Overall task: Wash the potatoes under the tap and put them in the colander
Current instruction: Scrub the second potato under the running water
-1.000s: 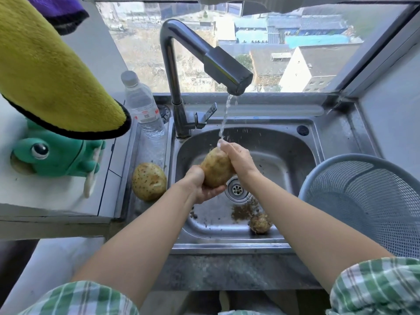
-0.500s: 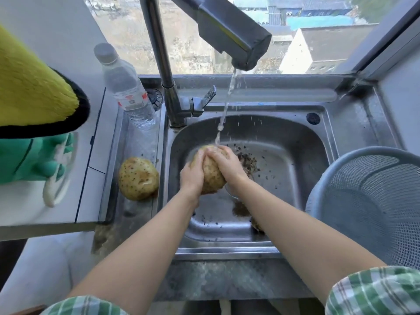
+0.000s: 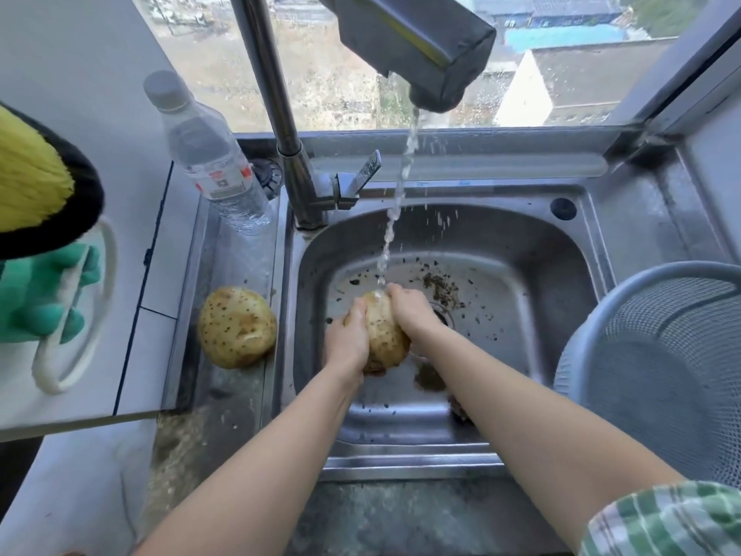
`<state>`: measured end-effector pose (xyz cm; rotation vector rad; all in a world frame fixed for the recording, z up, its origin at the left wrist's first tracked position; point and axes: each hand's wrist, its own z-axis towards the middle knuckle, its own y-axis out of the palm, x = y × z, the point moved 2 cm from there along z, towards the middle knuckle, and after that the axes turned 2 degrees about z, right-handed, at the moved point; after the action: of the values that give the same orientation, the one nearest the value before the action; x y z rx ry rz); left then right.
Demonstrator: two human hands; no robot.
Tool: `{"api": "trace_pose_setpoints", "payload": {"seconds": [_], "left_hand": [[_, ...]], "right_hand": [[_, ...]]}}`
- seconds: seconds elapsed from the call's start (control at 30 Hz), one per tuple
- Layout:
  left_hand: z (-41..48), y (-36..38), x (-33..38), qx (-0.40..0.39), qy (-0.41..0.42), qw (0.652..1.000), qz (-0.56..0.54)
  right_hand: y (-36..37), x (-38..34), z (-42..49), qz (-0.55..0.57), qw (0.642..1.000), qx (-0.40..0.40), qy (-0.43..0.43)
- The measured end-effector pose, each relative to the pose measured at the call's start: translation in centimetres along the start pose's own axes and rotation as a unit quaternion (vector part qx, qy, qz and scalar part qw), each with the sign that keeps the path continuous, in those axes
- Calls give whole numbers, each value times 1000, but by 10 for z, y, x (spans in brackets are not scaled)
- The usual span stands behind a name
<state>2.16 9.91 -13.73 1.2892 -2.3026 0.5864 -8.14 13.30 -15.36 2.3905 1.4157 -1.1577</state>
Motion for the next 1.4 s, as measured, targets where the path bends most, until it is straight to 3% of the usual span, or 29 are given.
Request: {"api": "trace_pose_setpoints", "payload": {"seconds": [0.13, 0.2, 0.33, 0.47, 0.57, 0.63, 0.77, 0.8, 0.87, 0.93, 1.03, 1.07, 1.13, 1.17, 1.23, 1.3, 1.4], "left_hand": [[8, 2, 0, 12, 11, 1000, -12], [6, 1, 4, 10, 33, 999, 0], [3, 1, 5, 5, 34, 999, -13], [2, 3, 5, 40, 60, 997, -10], [2, 2, 6, 35, 40, 997, -54], [3, 1, 8, 29, 45, 997, -50], [4, 1, 10, 17, 67, 997, -15], [5, 1, 10, 17, 65, 998, -20], [8, 1, 9, 13, 51, 998, -45], [10, 0, 8, 15, 43, 998, -54], [10, 0, 5, 2, 22, 997, -68], [11, 0, 4, -4, 15, 997, -73], [9, 2, 4, -14, -10, 996, -83], [7, 2, 4, -12, -24, 996, -89], [11, 3, 2, -6, -47, 990, -132], [14, 2, -1, 15, -57, 984, -170], [19, 1, -2, -3, -64, 982, -177]], "right_hand": [[11, -5, -14, -167, 977, 74, -111], [7, -4, -12, -138, 981, 75, -112], [-1, -4, -3, 34, 999, 16, -26], [6, -3, -23, -2, 974, 143, -178], [21, 3, -29, -130, 951, 111, -259], [21, 1, -19, -161, 956, 76, -232], [5, -8, -4, -7, 998, 29, -49], [6, -10, -7, -37, 997, 44, -56], [16, -7, -16, -180, 968, 96, -147], [25, -3, -25, -228, 944, 98, -216], [13, -2, -8, -152, 972, 65, -165], [6, -2, -3, -62, 992, 35, -105], [1, -4, -2, 132, 991, -23, 1], [2, -4, -5, 147, 989, -24, 1], [11, 1, -14, -30, 992, 24, -119], [22, 7, -24, -190, 953, 67, -226], [19, 0, -17, -183, 947, 66, -254]]}}
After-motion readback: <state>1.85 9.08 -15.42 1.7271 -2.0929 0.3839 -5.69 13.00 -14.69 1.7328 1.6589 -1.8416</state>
